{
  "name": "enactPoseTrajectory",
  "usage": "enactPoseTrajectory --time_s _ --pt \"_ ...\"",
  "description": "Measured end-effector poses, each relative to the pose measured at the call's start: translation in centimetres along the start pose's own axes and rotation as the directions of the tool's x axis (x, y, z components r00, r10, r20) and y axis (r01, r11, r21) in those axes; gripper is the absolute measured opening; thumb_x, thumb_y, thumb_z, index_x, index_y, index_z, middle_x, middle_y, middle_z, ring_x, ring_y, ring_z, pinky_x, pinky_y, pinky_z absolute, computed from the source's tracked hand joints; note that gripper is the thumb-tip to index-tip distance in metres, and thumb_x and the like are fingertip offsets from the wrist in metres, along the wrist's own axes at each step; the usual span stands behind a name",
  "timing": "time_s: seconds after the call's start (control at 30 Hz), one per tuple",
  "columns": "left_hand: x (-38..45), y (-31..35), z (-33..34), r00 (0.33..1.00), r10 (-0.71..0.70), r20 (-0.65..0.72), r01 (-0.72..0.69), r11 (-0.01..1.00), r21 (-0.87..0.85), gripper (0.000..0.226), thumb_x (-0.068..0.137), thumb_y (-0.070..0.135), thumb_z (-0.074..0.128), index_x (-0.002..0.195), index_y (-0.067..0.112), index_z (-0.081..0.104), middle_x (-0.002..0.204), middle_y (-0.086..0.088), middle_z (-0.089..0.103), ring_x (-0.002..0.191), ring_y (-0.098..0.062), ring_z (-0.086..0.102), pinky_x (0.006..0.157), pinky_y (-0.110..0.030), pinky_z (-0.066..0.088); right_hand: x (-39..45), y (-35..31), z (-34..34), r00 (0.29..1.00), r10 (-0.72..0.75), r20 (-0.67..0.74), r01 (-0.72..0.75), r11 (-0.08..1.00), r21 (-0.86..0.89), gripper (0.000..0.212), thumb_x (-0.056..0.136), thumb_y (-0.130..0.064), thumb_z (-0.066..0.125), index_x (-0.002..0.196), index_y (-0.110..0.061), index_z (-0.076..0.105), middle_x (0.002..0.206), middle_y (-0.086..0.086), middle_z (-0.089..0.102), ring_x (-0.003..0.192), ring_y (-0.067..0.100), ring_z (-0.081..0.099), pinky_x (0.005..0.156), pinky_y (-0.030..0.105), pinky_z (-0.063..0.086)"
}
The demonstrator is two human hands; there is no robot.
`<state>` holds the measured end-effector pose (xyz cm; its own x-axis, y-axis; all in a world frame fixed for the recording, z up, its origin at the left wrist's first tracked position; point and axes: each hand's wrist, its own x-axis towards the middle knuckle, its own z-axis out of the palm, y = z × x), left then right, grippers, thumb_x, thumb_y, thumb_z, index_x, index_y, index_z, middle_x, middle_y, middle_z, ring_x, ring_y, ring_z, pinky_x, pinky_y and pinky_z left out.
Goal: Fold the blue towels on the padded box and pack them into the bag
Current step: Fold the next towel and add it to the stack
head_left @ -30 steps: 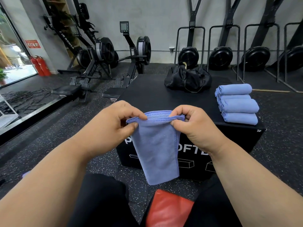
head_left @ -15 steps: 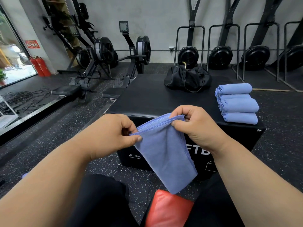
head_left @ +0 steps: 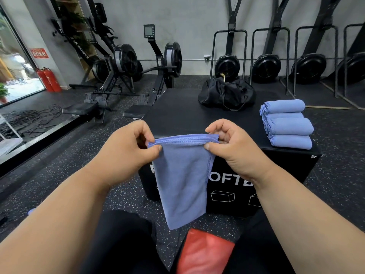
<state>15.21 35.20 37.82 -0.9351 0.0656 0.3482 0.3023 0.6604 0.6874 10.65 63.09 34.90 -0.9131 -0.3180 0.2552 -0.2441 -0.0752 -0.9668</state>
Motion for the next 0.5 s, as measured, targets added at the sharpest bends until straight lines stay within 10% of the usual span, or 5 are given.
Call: enactPoseTrajectory --time_s 0.3,0.5 --pt "0.5 -1.5 0.8 0.955 -0.057 0.290 0.092 0.990 -0.109 0.043 0.079 0.039 0.069 0.122 0.045 0.072 0.100 -0.003 0.071 0.090 -0.028 0.065 0.089 -0.045 0.055 0.3 0.3 0.9 0.999 0.030 0.030 -0.031 1.000 0.006 0.032 0.093 0.010 0.067 0.114 -0.014 0.061 0.096 0.005 0.075 0.088 0.016 0.068 0.086 0.028 0.056" --pt "1.0 -0.1 3.2 0.954 0.017 0.301 0.000 0.998 -0.056 0.020 0.089 0.039 0.083 0.107 0.043 0.075 0.106 0.018 0.069 0.100 0.004 0.065 0.088 -0.015 0.047 0.4 0.8 1.6 0.994 0.066 0.084 -0.064 0.997 -0.031 0.032 0.095 0.006 0.068 0.114 -0.018 0.061 0.094 0.011 0.074 0.086 0.022 0.064 0.084 0.039 0.053"
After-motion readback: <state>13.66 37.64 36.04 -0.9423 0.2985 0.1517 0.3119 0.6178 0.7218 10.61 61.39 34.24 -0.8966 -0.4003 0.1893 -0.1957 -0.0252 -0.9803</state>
